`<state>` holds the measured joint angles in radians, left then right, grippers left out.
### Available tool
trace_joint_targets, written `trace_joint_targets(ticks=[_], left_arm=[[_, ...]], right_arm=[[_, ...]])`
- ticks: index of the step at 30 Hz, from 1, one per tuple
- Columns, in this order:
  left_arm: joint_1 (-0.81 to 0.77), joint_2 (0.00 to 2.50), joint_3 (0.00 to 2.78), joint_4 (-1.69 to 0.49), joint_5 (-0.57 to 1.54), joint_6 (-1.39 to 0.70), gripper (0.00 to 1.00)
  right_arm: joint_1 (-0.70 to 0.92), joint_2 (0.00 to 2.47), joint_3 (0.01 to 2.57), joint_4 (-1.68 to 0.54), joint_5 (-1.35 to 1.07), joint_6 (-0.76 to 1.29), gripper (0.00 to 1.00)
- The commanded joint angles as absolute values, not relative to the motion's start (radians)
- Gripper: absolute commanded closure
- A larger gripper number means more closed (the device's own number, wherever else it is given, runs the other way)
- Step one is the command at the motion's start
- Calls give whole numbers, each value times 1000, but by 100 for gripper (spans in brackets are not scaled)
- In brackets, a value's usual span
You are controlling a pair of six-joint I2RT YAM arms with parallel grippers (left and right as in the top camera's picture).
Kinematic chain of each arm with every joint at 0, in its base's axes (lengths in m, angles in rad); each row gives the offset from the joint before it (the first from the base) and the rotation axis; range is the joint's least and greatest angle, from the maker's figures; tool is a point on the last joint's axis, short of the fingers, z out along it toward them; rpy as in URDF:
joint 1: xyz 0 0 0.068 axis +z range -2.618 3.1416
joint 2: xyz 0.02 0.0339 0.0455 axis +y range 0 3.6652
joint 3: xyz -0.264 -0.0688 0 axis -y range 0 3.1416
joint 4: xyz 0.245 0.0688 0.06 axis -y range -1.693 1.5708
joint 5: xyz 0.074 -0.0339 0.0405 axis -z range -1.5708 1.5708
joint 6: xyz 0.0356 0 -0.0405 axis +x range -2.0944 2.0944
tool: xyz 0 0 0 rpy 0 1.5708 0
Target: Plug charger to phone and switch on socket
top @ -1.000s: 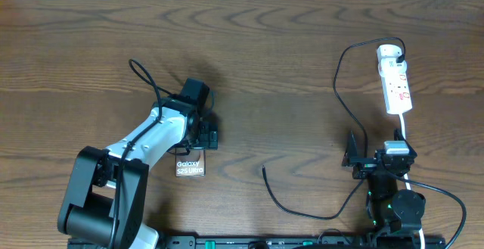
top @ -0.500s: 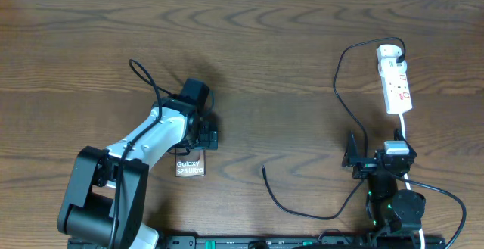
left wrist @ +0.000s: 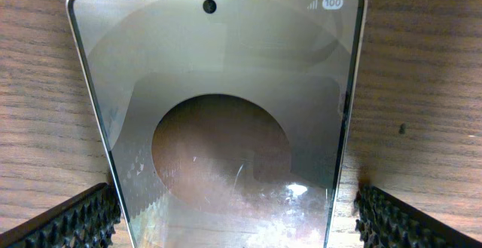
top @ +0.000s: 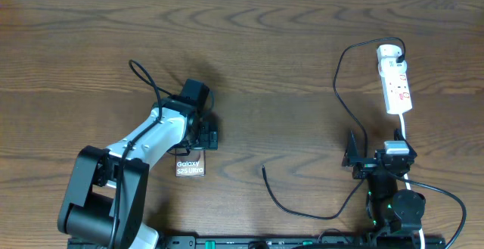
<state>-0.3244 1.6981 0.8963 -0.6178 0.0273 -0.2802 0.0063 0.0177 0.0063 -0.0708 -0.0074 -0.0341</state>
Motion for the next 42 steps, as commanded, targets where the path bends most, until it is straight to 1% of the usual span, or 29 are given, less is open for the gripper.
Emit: trace_joint_targets(ticks=[1, 20, 21, 22, 23, 33, 40, 42], left_arm=[[-320, 1713, 872, -619, 14, -268, 1], [-320, 1713, 860, -619, 14, -268, 1], [-320, 1713, 860, -619, 15, -268, 2], [-320, 1713, 860, -619, 14, -268, 6], [-320, 1713, 860, -619, 14, -268, 6], [-320, 1713, 860, -619, 15, -268, 7], [-320, 1713, 860, -619, 15, -268, 14], [-320, 1713, 860, -619, 15, -268, 14]], right_arm=[[15, 15, 6, -75, -6, -42, 1], [15, 15, 6, -75, -6, -42, 1], [15, 15, 6, -75, -6, -42, 1], [15, 15, 6, -75, -6, -42, 1], [15, 15, 6, -75, -6, -42, 1], [15, 15, 6, -75, -6, -42, 1], [15, 15, 6, -75, -6, -42, 1], [15, 15, 6, -75, -6, -42, 1]])
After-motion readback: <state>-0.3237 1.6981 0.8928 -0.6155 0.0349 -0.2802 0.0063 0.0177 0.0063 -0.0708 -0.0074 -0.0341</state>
